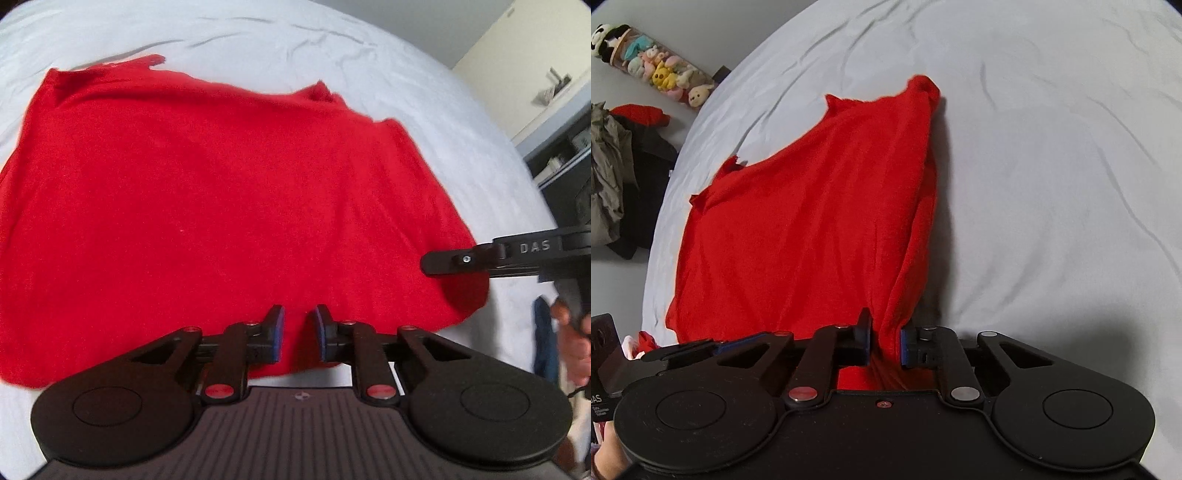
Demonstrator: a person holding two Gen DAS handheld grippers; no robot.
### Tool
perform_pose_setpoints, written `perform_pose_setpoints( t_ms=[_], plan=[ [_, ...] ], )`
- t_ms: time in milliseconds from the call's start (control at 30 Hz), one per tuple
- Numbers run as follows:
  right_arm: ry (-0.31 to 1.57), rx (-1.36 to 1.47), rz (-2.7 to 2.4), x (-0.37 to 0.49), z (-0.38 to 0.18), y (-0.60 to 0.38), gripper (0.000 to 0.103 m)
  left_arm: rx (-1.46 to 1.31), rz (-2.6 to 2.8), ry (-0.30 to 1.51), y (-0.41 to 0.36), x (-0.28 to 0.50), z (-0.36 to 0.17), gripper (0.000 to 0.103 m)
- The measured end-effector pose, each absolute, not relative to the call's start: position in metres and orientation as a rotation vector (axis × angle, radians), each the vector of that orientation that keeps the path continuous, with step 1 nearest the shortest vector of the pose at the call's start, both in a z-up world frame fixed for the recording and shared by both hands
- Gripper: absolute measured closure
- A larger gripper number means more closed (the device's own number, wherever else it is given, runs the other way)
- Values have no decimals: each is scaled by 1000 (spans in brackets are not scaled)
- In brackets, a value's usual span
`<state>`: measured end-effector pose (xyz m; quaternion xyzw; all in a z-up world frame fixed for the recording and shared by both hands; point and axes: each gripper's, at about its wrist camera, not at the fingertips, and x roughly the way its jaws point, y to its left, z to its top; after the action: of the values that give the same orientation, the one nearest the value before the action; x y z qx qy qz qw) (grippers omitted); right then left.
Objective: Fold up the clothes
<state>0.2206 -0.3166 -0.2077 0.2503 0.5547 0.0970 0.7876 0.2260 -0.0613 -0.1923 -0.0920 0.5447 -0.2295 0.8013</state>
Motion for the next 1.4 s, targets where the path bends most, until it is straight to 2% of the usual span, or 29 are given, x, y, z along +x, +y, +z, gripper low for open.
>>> perform_pose_setpoints(
  t_ms=[367,500,900,1033,1133,1400],
  plan=[
    [1194,405,199,241,-149,-269,91,-4,-349,1118,17,210,-162,81],
    [1204,340,199,253,-131,-236,91,17,-359,1151,31,212,-165,81],
    [1194,207,310,276,-91,-120,91,-95,-428,1167,54,213,-180,81],
    [1203,170,370,281,-90,-79,91,-140,-433,1158,81,208,-168,81],
    [1220,152,413,286,-97,-47,91,-127,-399,1144,103,204,-158,70],
    [1266,84,442,302,-136,7,91,-154,-298,1137,157,199,-152,70]
  ],
)
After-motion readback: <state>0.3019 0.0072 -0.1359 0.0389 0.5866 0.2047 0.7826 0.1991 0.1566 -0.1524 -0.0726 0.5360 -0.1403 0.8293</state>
